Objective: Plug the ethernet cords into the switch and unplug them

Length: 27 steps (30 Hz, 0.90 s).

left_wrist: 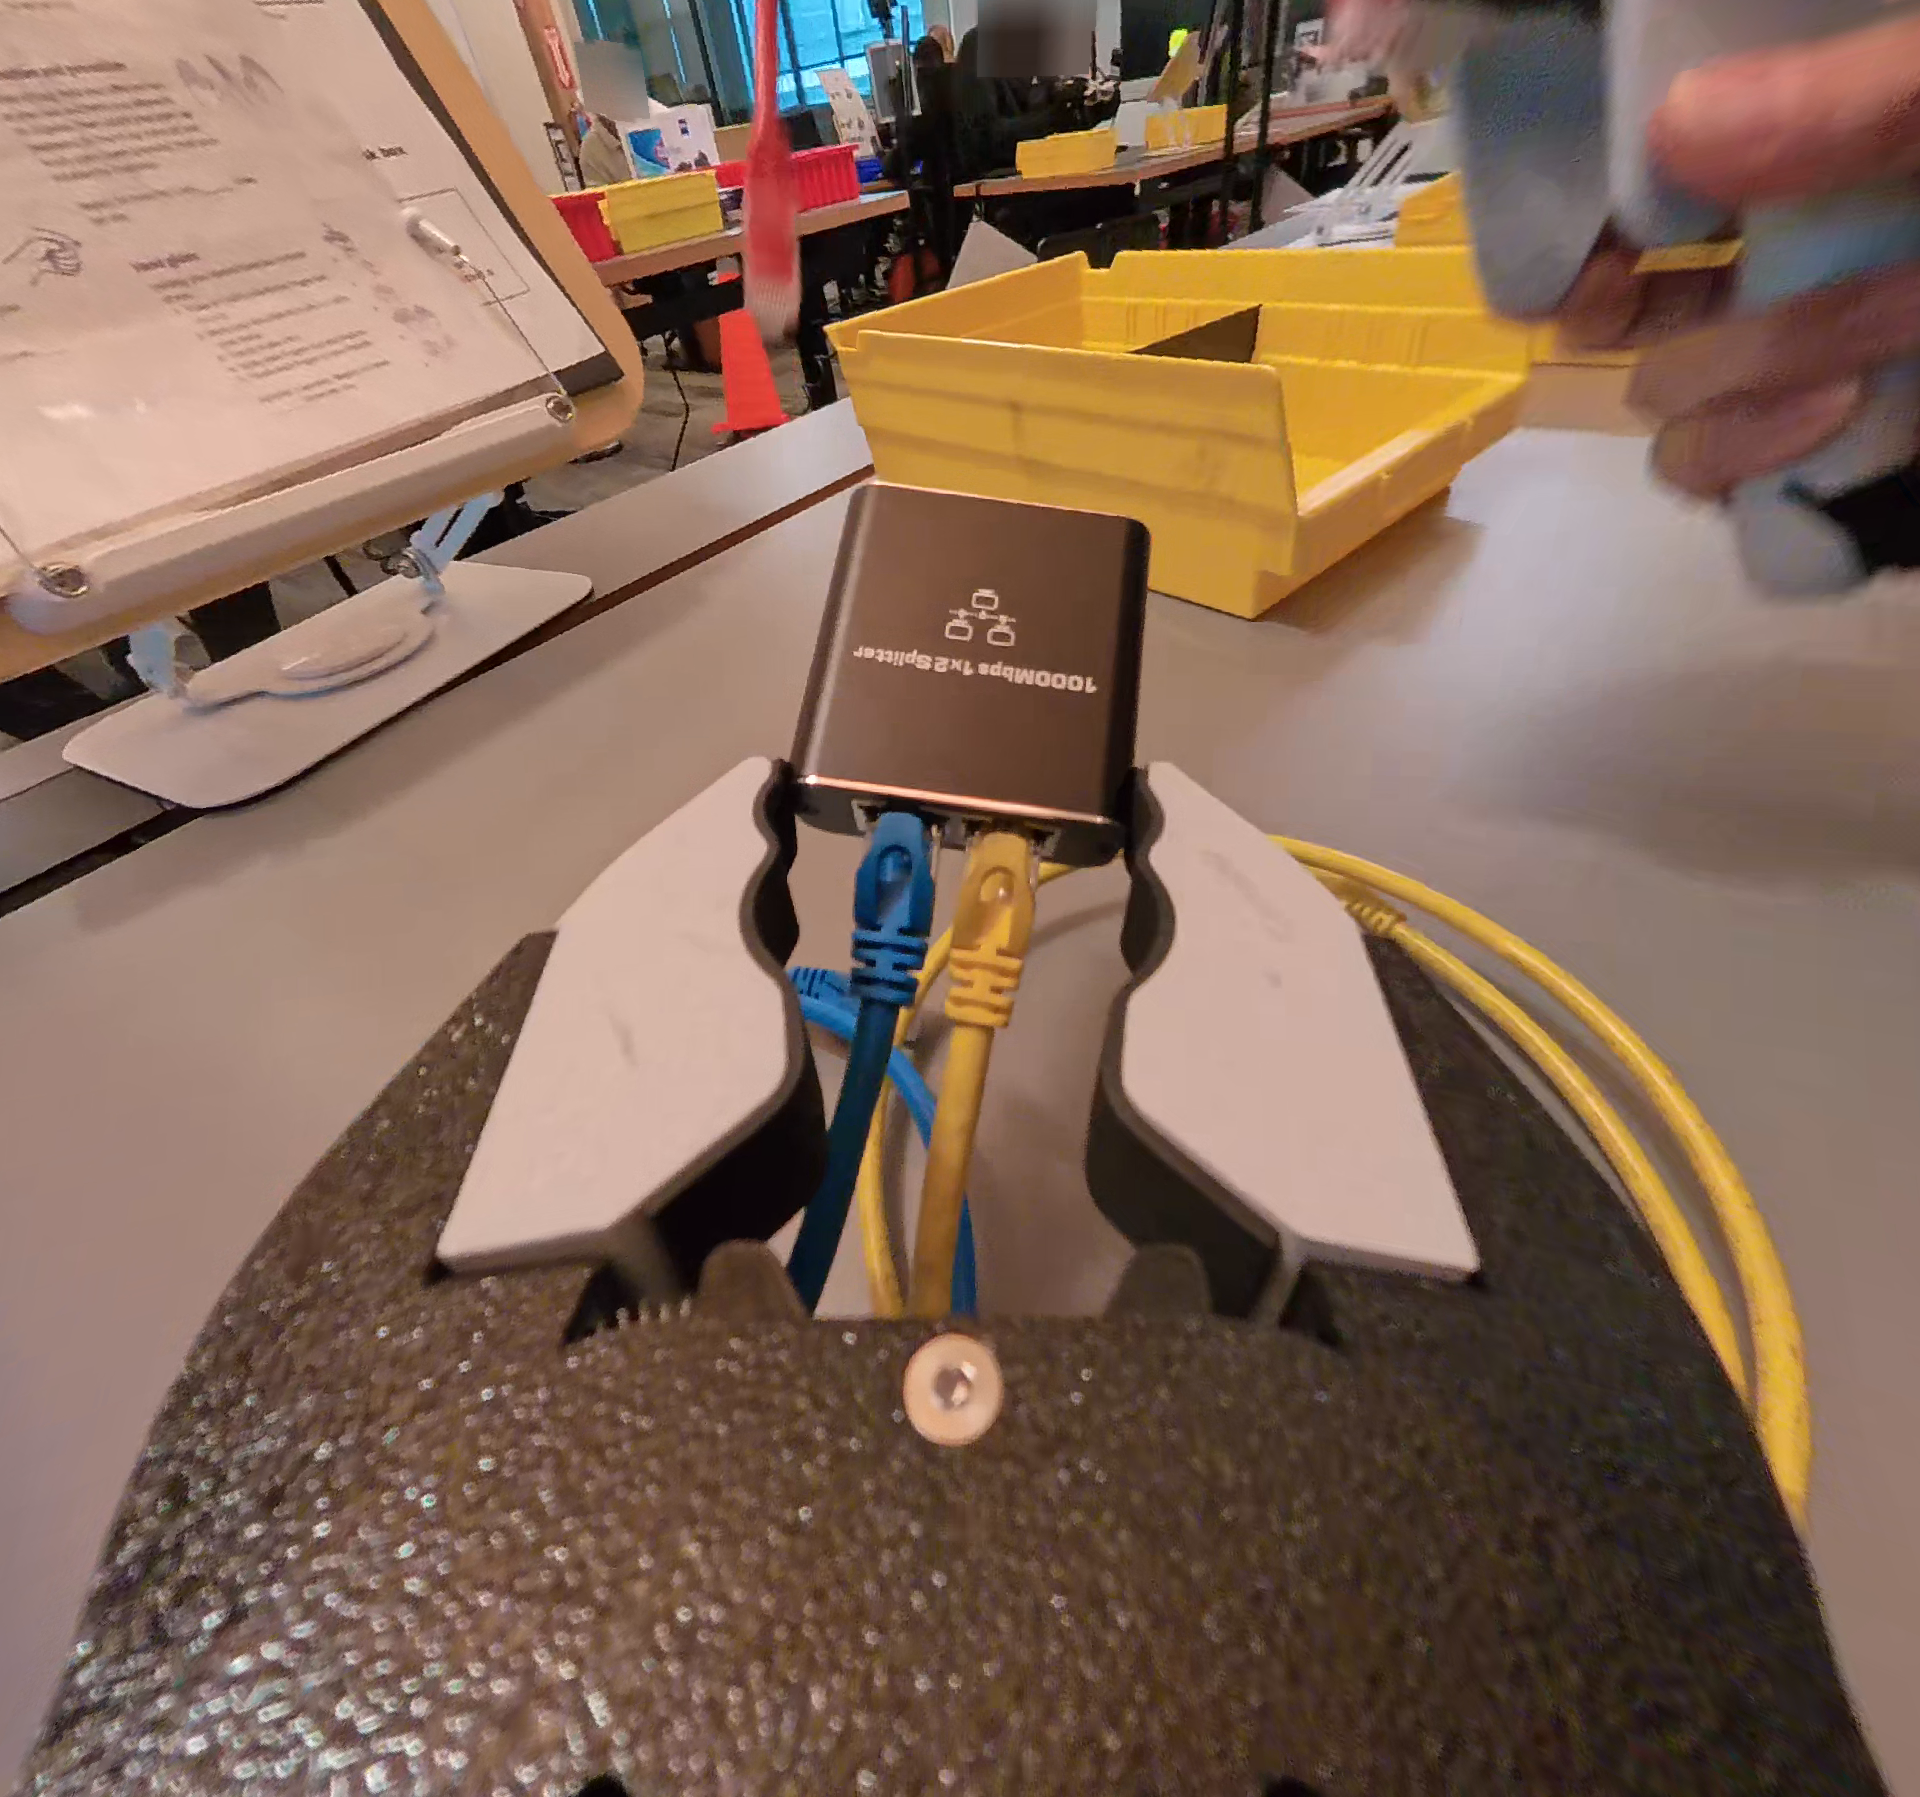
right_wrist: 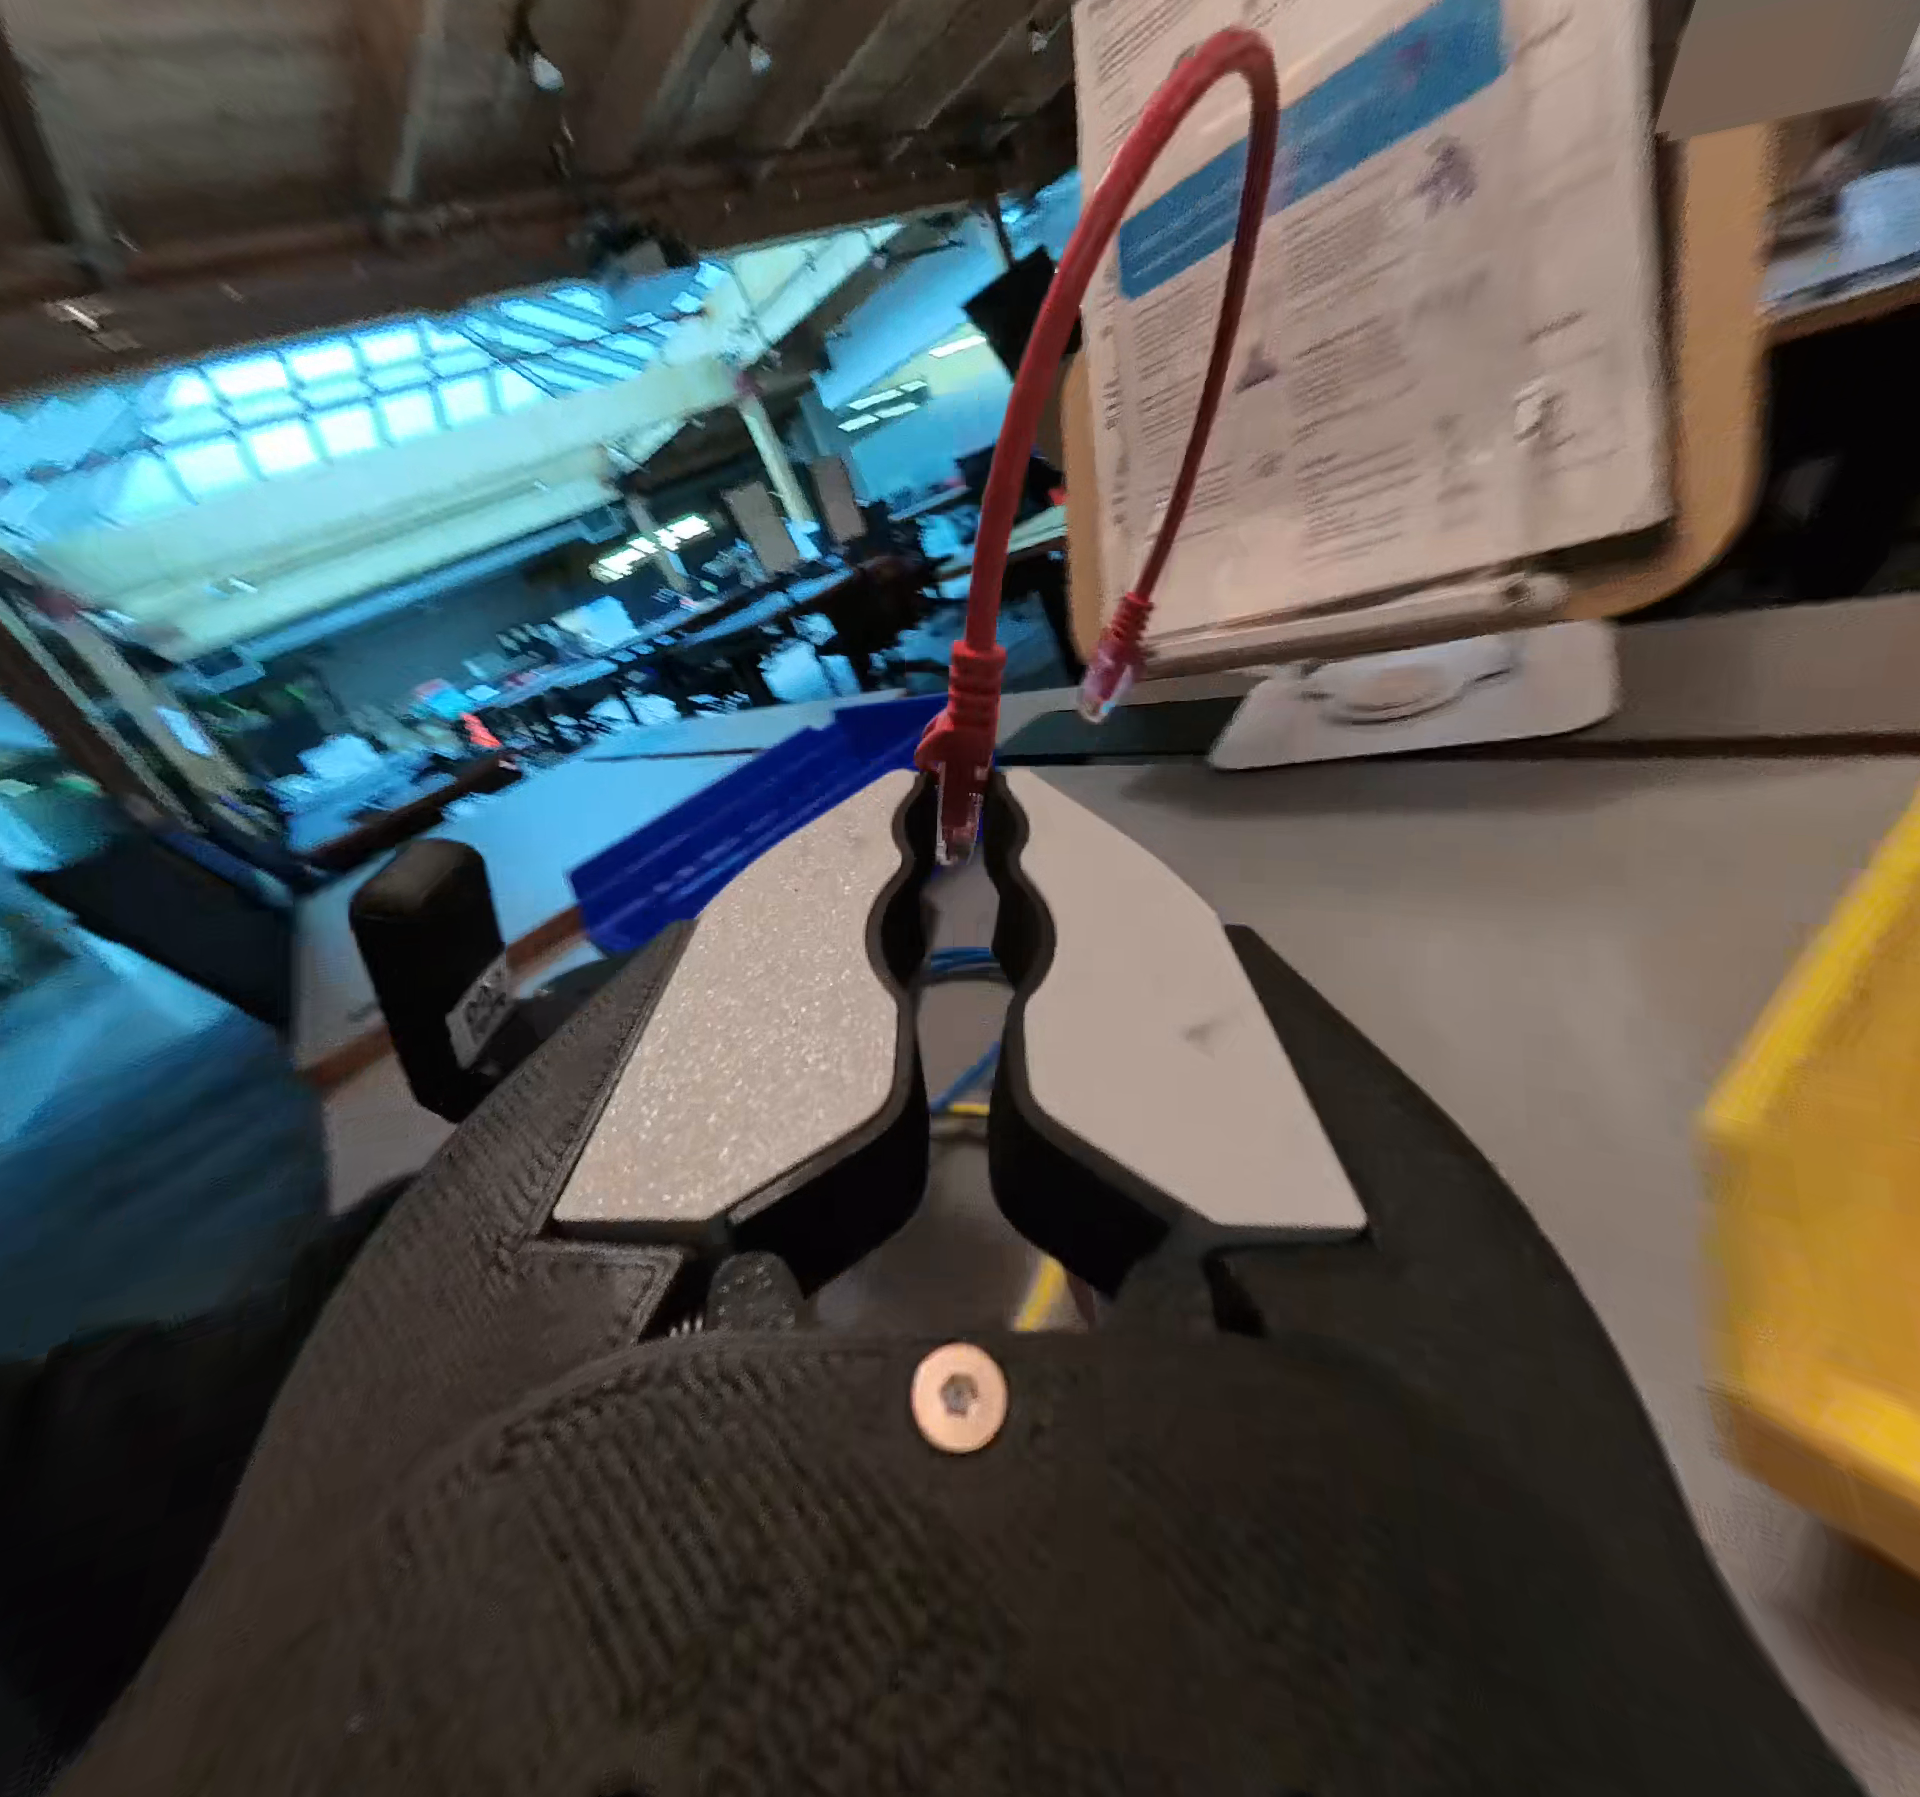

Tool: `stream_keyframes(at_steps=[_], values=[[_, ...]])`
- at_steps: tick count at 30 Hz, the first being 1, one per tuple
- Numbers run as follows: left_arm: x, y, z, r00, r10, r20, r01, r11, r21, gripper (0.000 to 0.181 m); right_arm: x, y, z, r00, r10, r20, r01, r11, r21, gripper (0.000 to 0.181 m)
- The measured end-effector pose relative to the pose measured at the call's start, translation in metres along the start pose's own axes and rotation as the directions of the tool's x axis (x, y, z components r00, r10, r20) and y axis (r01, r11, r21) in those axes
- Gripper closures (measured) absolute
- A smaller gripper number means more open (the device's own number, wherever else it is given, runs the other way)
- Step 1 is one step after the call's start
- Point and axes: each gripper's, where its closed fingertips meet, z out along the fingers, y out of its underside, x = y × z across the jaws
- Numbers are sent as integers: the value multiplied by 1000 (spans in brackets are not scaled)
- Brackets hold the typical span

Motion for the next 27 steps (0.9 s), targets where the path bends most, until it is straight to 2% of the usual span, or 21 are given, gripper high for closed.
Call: stream_keyframes(at_steps=[3,6,8,11,14,17,22,24,27], values=[[-3,2,-1,1000,-8,3,8,1000,-7,121,8,-27,-41,993,-115,15,116,986,-117,173],[-4,2,-1,1000,-28,-3,28,1000,-4,121,36,-43,-81,973,-231,7,223,930,-293,173],[-3,2,-1,1000,-30,-10,30,1000,-5,121,61,-54,-102,969,-248,-15,227,909,-351,173],[-3,3,0,1000,-25,-12,25,1000,-11,121,90,-54,-118,984,-177,14,165,885,-435,173],[-2,4,1,1000,-23,-14,23,1000,-15,121,126,-35,-124,993,-117,-22,85,824,-559,173],[-2,6,1,1000,-20,-14,19,1000,-20,121,139,-15,-118,1000,5,5,-1,788,-615,173],[-2,7,1,1000,-17,-12,17,1000,-25,121,186,1,-110,977,30,-209,-160,751,-640,172],[-2,7,1,1000,-19,-13,18,1000,-26,121,202,12,-119,960,-29,-278,-184,685,-705,171],[-2,7,1,1000,-23,-15,22,999,-26,121,231,25,-145,885,-279,-372,-173,545,-820,166]])
